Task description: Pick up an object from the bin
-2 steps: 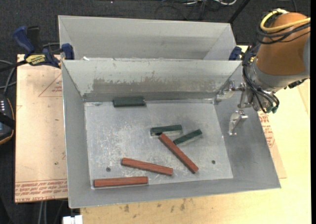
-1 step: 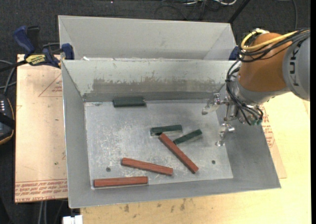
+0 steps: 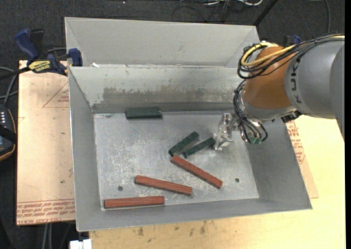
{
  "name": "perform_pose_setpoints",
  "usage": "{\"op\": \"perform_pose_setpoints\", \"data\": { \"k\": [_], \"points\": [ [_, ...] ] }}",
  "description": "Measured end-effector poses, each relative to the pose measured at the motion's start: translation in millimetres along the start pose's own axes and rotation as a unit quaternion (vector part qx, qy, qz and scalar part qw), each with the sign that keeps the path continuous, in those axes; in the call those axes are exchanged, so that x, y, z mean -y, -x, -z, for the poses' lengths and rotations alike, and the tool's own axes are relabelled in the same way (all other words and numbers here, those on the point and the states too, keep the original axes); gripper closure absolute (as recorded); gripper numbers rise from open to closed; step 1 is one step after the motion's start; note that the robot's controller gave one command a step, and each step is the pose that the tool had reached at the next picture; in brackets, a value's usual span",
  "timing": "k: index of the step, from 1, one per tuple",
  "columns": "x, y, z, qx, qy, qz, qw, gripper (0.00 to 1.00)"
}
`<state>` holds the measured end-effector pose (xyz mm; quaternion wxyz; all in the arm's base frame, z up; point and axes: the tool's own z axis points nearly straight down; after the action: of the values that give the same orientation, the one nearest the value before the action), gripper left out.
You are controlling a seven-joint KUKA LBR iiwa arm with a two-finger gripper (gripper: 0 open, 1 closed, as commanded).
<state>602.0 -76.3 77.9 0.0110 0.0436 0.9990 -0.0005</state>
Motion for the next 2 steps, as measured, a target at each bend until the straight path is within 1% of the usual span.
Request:
{"op": "perform_pose_setpoints", "data": {
  "k": [1, 2],
  "points": [
    [-0.5, -3.7, -3.0, -0.0068, 0.0, 0.001, 1.0, 0.0],
    [-0.5, -3.6, -3.1, -0.0064, 0.0, 0.001, 1.0, 0.0]
  ]
}}
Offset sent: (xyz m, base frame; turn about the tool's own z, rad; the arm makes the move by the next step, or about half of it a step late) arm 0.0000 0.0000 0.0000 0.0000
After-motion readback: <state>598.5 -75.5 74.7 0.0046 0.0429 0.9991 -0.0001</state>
